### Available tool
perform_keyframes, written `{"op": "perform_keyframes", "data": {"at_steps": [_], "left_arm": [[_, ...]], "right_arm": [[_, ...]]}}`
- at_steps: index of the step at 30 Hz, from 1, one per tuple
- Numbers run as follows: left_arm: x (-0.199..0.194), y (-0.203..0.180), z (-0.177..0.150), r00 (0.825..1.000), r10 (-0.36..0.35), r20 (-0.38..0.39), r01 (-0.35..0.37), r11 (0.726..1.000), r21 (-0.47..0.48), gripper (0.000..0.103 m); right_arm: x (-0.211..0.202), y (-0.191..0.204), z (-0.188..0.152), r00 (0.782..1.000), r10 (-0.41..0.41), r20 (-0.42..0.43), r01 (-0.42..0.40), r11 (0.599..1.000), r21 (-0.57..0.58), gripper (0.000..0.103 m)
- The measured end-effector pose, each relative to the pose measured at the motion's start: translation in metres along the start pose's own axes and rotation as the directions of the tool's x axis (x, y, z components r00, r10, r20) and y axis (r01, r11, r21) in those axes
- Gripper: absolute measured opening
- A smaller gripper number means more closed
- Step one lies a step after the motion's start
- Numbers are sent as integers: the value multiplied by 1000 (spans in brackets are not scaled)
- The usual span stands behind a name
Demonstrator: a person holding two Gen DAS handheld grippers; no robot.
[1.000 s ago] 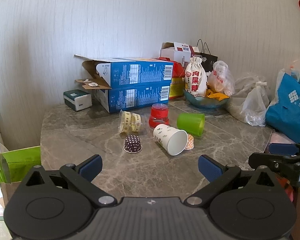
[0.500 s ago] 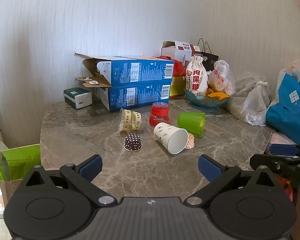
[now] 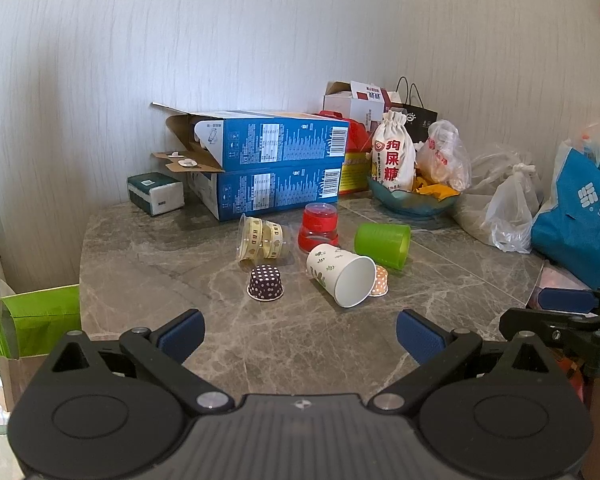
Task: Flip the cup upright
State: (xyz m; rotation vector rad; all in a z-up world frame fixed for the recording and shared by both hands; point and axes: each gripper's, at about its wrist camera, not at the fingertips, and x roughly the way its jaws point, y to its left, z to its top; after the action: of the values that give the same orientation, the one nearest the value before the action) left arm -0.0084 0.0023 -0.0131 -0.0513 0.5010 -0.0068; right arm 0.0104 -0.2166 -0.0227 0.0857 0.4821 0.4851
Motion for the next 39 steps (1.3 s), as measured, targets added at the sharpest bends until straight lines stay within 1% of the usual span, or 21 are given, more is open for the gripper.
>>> {"op": "perform_keyframes", "data": {"at_steps": [5, 14, 15, 16, 17, 18, 20, 21, 24, 26, 27, 28, 29, 30, 33, 35, 37, 38, 39], "left_arm": [[0, -1, 0, 1000, 0, -3, 0, 1000, 0, 103], [5, -1, -3, 1000, -22, -4, 22, 1000, -15, 103], [6, 1, -3, 1000, -31, 2, 31, 999, -25, 103], [6, 2, -2, 998, -55, 21, 55, 998, -32, 103], [6, 3, -1, 995, -93, 39, 95, 995, -31, 103], [10, 9, 4, 991, -129, 37, 130, 991, -24, 103], [19, 7, 15, 985, -174, 4, 174, 985, 21, 103], [23, 4, 21, 980, -199, -10, 200, 977, 70, 103], [40, -6, 42, 972, -219, -81, 232, 952, 202, 103], [58, -11, 59, 964, -234, -126, 261, 923, 284, 103], [67, -14, 68, 956, -250, -151, 286, 905, 315, 103], [77, -19, 77, 943, -277, -186, 327, 879, 346, 103], [90, -25, 86, 931, -289, -222, 356, 853, 382, 103], [105, -23, 92, 924, -285, -254, 370, 830, 416, 103], [148, -39, 113, 905, -268, -329, 412, 741, 530, 100], [176, -43, 117, 882, -256, -395, 457, 667, 588, 97], [199, -44, 119, 873, -218, -435, 470, 614, 635, 94], [206, -43, 118, 864, -208, -459, 487, 578, 655, 92], [211, -43, 117, 855, -204, -477, 506, 532, 679, 91]], "right_arm": [[1, 0, 0, 1000, 1, -2, -1, 1000, 1, 102], [5, 0, 1, 1000, 3, -11, -3, 1000, 3, 102], [7, -1, 1, 1000, 1, -14, -1, 1000, 3, 102], [8, -2, 2, 1000, -1, -16, 1, 1000, 6, 102], [10, -3, 3, 1000, -2, -18, 2, 1000, 9, 102], [10, -5, 4, 1000, -3, -19, 4, 1000, 14, 102], [12, -9, 7, 1000, -6, -15, 7, 1000, 21, 102], [12, -12, 8, 1000, -7, -13, 8, 1000, 26, 102], [15, -20, 12, 1000, -11, -14, 12, 999, 43, 102], [20, -28, 13, 1000, -13, -23, 15, 998, 63, 102], [23, -32, 13, 1000, -16, -26, 18, 997, 72, 102], [25, -35, 13, 999, -19, -30, 21, 996, 84, 102], [29, -40, 12, 999, -22, -38, 25, 995, 96, 102], [34, -45, 11, 998, -24, -53, 29, 994, 105, 102], [44, -59, 7, 996, -34, -79, 44, 990, 134, 102], [50, -71, 4, 995, -35, -98, 51, 985, 167, 102], [54, -83, 1, 993, -28, -118, 52, 978, 200, 102], [55, -88, 0, 992, -25, -121, 51, 975, 217, 102], [55, -92, -1, 992, -20, -123, 48, 973, 228, 102]]}}
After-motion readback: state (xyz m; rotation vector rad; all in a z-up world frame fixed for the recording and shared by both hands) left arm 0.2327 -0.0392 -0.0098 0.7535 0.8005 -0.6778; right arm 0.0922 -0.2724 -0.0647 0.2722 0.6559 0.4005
